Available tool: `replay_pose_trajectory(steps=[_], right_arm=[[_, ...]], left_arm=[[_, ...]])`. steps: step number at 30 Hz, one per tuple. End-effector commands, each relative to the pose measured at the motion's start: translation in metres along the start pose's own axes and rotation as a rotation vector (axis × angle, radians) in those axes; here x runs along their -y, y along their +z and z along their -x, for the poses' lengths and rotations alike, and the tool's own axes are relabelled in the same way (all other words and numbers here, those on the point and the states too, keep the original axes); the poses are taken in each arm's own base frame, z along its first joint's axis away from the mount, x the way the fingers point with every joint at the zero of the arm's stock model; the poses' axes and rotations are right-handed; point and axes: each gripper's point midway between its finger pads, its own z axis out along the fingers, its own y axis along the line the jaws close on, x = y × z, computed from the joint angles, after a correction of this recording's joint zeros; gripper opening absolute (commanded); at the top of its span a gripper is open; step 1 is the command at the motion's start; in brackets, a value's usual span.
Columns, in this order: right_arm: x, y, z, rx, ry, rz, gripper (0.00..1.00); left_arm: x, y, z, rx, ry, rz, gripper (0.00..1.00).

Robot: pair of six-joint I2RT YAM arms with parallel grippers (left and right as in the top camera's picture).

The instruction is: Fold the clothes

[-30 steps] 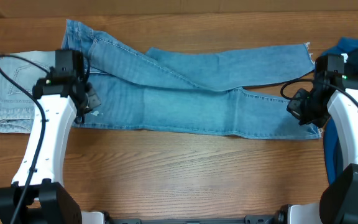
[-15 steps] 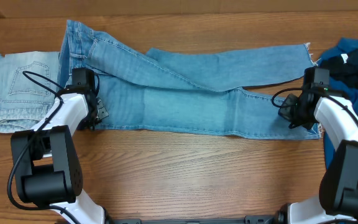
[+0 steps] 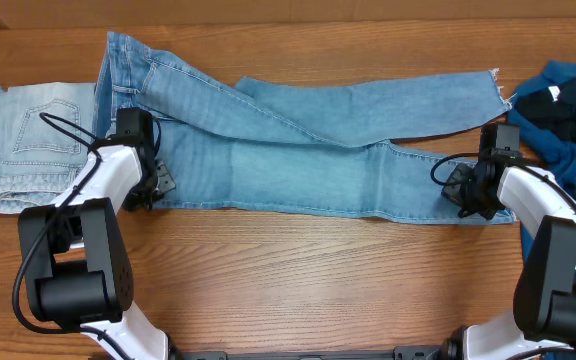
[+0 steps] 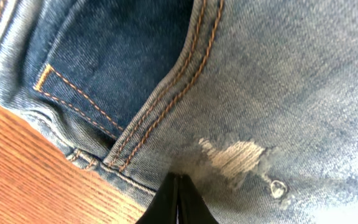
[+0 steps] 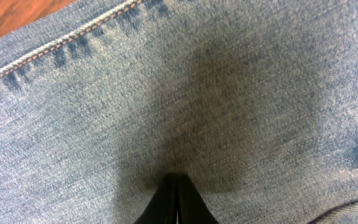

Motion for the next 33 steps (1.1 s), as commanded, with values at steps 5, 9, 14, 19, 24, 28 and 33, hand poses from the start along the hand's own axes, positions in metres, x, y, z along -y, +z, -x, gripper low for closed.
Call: replay_pose_trajectory(steps=[5,9,14,19,24,28,33], right_arm=[[0.061,0.016,-0.077,-0.248,0.121,-0.257,0.04],[0.076,0.013,-0.078,-0.258,0.176,-0.298,0.04],[0.099,0.007,-0.084,-0.275,0.266,-0.372,0.04],[0.098,0.008,-0.082,-0.265,0.269,-0.368,0.04],[0.095,0.011,-0.073,-0.229,0.273,-0.352,0.04],[0.091,0.017,-0.055,-0.155,0.276,-0.324,0.05],[0.077,0.006,-0.028,-0.122,0.278,-0.274,0.13]], left_arm=[[-0.02,0.022,-0.088,-0.338,0.021,0.08,0.04],[-0.032,0.027,-0.115,-0.404,0.035,0.116,0.04],[-0.05,0.024,-0.142,-0.48,0.043,0.192,0.04],[-0.053,0.016,-0.149,-0.515,0.017,0.205,0.04],[-0.058,-0.017,-0.114,-0.333,-0.014,0.19,0.04],[-0.06,-0.025,-0.098,-0.25,-0.059,0.171,0.04],[-0.056,-0.037,-0.077,-0.205,-0.069,0.156,0.04]])
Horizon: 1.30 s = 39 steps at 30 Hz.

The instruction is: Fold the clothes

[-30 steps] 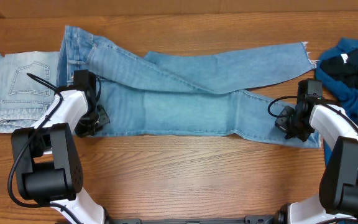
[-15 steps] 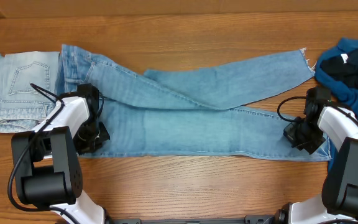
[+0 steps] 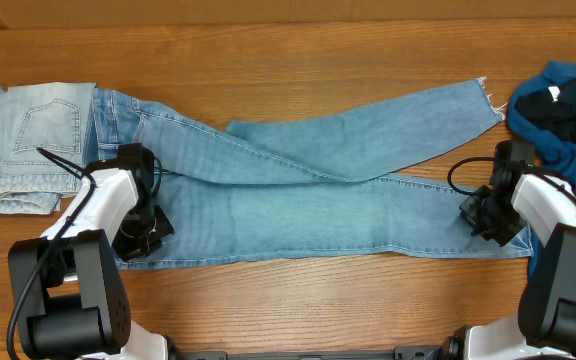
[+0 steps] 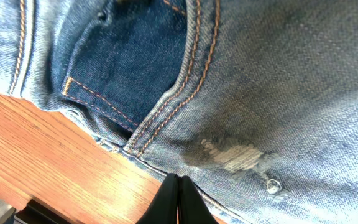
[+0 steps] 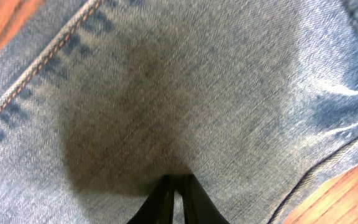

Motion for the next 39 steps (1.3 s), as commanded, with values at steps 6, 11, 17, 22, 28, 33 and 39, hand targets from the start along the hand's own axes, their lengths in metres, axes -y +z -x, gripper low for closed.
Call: replay_pose_trajectory(steps=[6,11,17,22,28,33,39], right_arm=[[-0.023,-0.028,0.036,-0.026,0.02,0.051,0.4],[-0.054,-0.045,0.034,-0.071,-0.089,0.212,0.5],[-0.064,-0.047,0.029,-0.086,-0.121,0.254,0.5],[-0.073,-0.049,0.02,-0.092,-0.158,0.25,0.52],[-0.073,-0.049,0.015,-0.091,-0.179,0.227,0.56],[-0.067,-0.047,0.018,-0.075,-0.178,0.192,0.56],[-0.068,-0.047,0.019,-0.068,-0.178,0.195,0.56]], left_arm=[[0.024,-0.104,0.075,0.241,0.046,-0.181,0.2],[0.072,-0.157,0.118,0.525,0.52,-0.358,0.73],[0.1,-0.197,0.152,0.865,0.954,-0.278,0.8],[0.133,-0.212,0.139,1.002,1.38,-0.116,0.77],[0.151,-0.19,0.144,0.987,1.536,-0.073,0.81],[0.169,-0.157,0.147,0.929,1.649,-0.057,0.82],[0.171,-0.148,0.159,0.918,1.642,-0.014,0.27]])
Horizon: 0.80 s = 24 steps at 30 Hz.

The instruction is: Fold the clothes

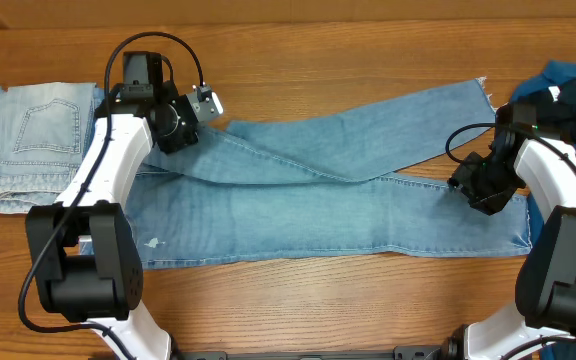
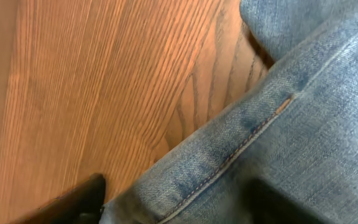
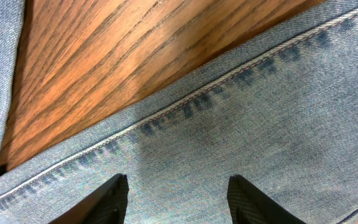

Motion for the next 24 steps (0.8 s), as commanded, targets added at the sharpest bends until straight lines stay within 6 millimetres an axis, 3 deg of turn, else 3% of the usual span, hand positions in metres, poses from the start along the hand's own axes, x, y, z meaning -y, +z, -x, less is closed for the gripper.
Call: replay_pose_trajectory(steps=[1,3,6,7,8,10,14,19,24], right_arm=[[-0.003,-0.005,0.009,0.035,-0.008,0.001,0.56],[-0.003,-0.005,0.01,0.039,-0.008,0.002,0.56],[-0.003,-0.005,0.011,0.042,-0.008,0.001,0.56],[-0.003,-0.005,0.011,0.042,-0.008,0.001,0.56],[-0.003,-0.005,0.011,0.042,-0.008,0.001,0.56],[-0.004,-0.005,0.012,0.047,-0.009,0.004,0.56],[-0.004,-0.005,0.012,0.048,-0.009,0.005,0.56],[-0.004,-0.005,0.012,0.047,-0.009,0.004,0.57],[-0.003,-0.005,0.01,0.037,-0.008,-0.001,0.57]], left_arm=[[-0.01,0.0,0.001,-0.022,0.018,0.029,0.17],[-0.016,-0.005,0.002,-0.032,0.012,0.036,0.04],[-0.027,-0.017,0.008,-0.026,0.005,0.046,0.07],[-0.031,-0.021,0.01,-0.022,0.004,0.054,0.37],[-0.039,-0.025,0.015,-0.008,-0.038,0.074,0.86],[-0.043,-0.029,0.029,0.064,-0.079,0.07,1.0],[-0.043,-0.03,0.037,0.11,-0.117,0.06,1.0],[-0.005,-0.028,0.033,0.114,0.03,-0.094,1.0],[0.01,-0.001,0.023,0.08,0.08,-0.164,1.0]])
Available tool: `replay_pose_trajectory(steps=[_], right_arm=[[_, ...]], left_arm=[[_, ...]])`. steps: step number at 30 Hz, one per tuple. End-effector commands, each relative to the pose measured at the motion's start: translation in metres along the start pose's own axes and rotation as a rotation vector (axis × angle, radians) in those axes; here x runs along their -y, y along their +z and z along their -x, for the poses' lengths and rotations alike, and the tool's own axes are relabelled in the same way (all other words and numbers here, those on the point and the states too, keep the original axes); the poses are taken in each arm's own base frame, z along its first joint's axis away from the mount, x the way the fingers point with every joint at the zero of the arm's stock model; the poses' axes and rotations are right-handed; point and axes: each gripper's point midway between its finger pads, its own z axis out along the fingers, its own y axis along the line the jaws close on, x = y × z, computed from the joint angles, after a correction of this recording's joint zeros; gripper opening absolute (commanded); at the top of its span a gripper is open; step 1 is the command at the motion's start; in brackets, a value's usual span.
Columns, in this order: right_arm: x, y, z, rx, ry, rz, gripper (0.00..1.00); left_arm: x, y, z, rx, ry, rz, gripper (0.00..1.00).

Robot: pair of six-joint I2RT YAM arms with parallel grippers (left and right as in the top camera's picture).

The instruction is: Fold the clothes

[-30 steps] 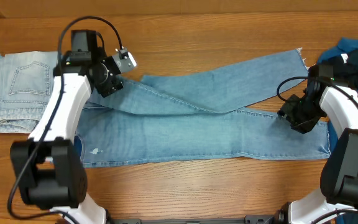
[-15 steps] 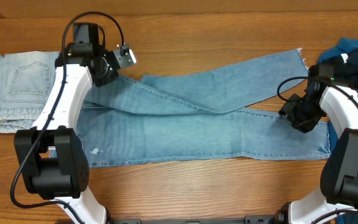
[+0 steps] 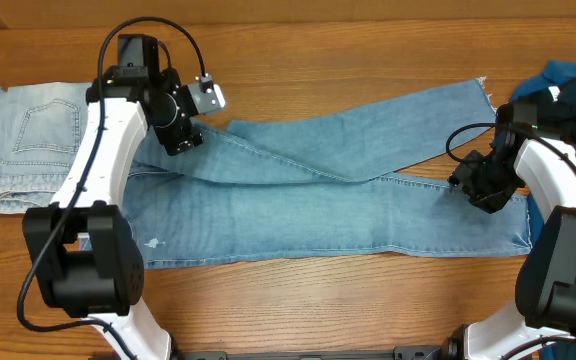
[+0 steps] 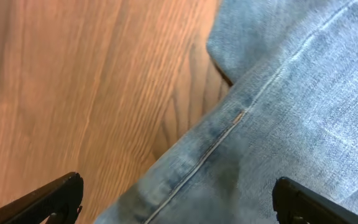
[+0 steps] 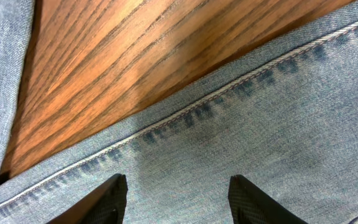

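Note:
Light blue jeans lie flat across the table, waist at the left, legs running right and crossing at mid-length. My left gripper is open over the far edge of the waist. In the left wrist view its fingers stand wide apart over a denim seam, holding nothing. My right gripper is open over the near leg's far edge by the cuff. The right wrist view shows that gripper above the hem seam, with nothing in it.
A folded pale pair of jeans lies at the left end. A dark blue garment is heaped at the right edge, just behind my right arm. Bare wooden table shows behind and in front of the jeans.
My left gripper's jaws stand wider apart and it sits slightly lower along the waist's far edge. The right gripper and the jeans are about where they were.
Both grippers were shut on the jeans, left at the waist's near corner, right at the near cuff. A second later the jeans lay nearer the front edge and straighter, still held. Then both were open, the left over the waist's far edge, the right on the near leg's far edge.

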Motion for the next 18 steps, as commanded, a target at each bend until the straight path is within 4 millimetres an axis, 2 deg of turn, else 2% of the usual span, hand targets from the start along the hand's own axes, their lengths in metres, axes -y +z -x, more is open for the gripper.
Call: replay_pose_trajectory(steps=[1,5,6,7,8,9,14,18], right_arm=[[-0.002,-0.005,0.005,0.019,-0.006,0.0,0.57],[-0.002,-0.005,0.005,0.018,-0.006,-0.001,0.57],[-0.002,-0.005,0.006,0.021,-0.006,-0.002,0.57],[-0.001,-0.005,0.007,0.027,-0.006,-0.011,0.57],[0.0,-0.005,0.008,0.032,-0.006,-0.017,0.57],[0.0,-0.005,0.009,0.036,-0.006,-0.017,0.57],[-0.001,-0.005,0.011,0.044,-0.006,-0.012,0.57],[-0.001,-0.005,0.011,0.044,-0.007,-0.012,0.57]], left_arm=[[0.005,0.033,-0.001,0.003,0.055,-0.064,1.0],[0.004,0.057,-0.009,-0.034,0.046,-0.109,0.98],[0.001,0.053,-0.009,-0.048,0.046,-0.108,0.84],[-0.004,0.047,-0.007,-0.05,0.046,-0.099,0.37],[-0.012,0.039,-0.005,-0.063,0.032,-0.083,0.11],[-0.016,0.031,-0.003,-0.065,0.027,-0.083,0.06],[-0.022,-0.001,0.006,-0.071,0.023,-0.104,0.04],[-0.022,-0.004,0.007,-0.07,0.014,-0.109,0.04]])
